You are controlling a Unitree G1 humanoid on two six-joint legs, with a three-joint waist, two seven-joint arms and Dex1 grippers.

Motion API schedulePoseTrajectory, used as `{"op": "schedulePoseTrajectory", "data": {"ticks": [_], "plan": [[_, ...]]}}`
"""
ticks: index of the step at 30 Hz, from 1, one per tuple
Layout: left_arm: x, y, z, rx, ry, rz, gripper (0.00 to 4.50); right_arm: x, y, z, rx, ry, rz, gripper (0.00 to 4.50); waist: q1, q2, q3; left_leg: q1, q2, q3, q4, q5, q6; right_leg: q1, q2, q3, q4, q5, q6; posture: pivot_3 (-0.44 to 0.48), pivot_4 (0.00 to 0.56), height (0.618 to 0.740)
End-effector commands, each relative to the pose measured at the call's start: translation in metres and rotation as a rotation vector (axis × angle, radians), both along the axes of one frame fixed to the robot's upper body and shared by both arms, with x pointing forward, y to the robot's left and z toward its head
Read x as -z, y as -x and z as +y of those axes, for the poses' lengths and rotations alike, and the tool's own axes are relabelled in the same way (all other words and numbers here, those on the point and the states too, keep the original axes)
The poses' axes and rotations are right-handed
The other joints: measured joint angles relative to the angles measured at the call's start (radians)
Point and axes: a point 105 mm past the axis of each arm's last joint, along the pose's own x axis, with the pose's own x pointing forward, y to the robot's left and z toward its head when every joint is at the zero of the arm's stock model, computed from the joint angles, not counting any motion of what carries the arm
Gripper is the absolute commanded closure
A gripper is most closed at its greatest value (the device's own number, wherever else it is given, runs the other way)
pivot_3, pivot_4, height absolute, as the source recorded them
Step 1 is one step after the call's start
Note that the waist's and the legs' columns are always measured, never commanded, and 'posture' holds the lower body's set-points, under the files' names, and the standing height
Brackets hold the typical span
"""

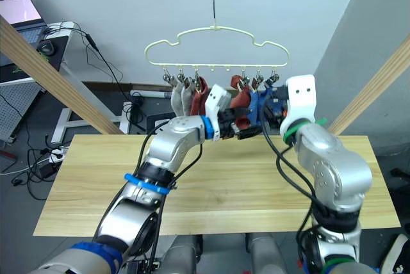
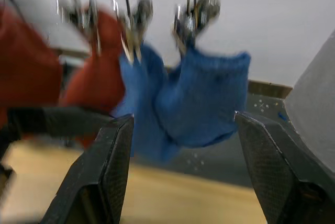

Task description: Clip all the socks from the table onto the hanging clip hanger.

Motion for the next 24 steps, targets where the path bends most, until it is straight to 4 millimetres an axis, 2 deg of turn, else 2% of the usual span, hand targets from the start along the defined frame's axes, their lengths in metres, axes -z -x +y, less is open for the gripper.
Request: {"op": "schedulePoseTrajectory", "data": {"ticks": [1,4,8,10,12,15,19,24], "plan": [[0.016,0.012,0.030,-0.081,-0.027,0.019,0.04,0.010,0.024,-0.006,-0.018,0.034,-0.037,1.34,-0.005,0.003,-0.006,0.000,0.000,0.000,0.000,0.000,0.000,0.000,0.000,0.000,0.000,0.000,0.000,-0.047,0.200,0.740],[0.040,0.023,0.066,-0.188,-0.064,0.075,0.04,0.038,0.041,-0.022,0.040,0.104,0.002,1.34,-0.010,0.003,-0.011,0.002,0.000,0.000,0.000,0.000,0.000,0.002,0.000,0.000,0.000,0.000,0.000,-0.034,0.195,0.740],[0.052,0.036,0.106,-0.334,-0.061,0.044,0.04,0.074,0.068,-0.032,0.069,0.126,0.059,1.34,-0.008,0.002,-0.023,0.005,0.000,0.000,0.001,0.001,0.000,0.004,0.000,0.001,0.000,-0.001,0.001,0.003,0.182,0.740],[0.062,0.047,0.122,-0.375,-0.072,0.068,0.04,0.092,0.081,-0.034,0.078,0.112,0.107,1.34,-0.004,0.002,-0.036,0.006,0.000,0.001,0.001,0.001,0.000,0.005,0.000,0.002,0.000,-0.001,0.002,0.016,0.182,0.740],[0.068,0.056,0.133,-0.404,-0.077,0.093,0.04,0.105,0.092,-0.035,0.083,0.085,0.144,1.34,-0.003,0.002,-0.041,0.014,0.001,0.003,0.001,0.001,0.000,0.012,0.000,0.003,-0.001,-0.003,0.002,0.034,0.177,0.740],[0.075,0.066,0.149,-0.460,-0.082,0.116,0.04,0.116,0.106,-0.036,0.093,0.044,0.170,1.34,-0.001,0.002,-0.054,0.019,0.003,0.004,0.001,0.001,0.000,0.018,0.000,0.003,-0.006,-0.007,-0.008,0.048,0.173,0.740],[0.082,0.076,0.168,-0.544,-0.093,0.140,0.04,0.121,0.119,-0.039,0.112,0.029,0.175,1.34,0.012,0.000,-0.073,0.019,0.004,0.007,0.001,0.001,0.000,0.020,-0.002,0.003,-0.012,-0.005,-0.010,0.062,0.167,0.740],[0.087,0.083,0.173,-0.575,-0.100,0.162,0.04,0.125,0.125,-0.042,0.123,0.018,0.180,1.34,0.022,-0.002,-0.078,0.018,0.004,0.010,0.000,-0.001,-0.003,0.019,-0.005,0.004,-0.018,-0.005,-0.011,0.086,0.191,0.740]]}}
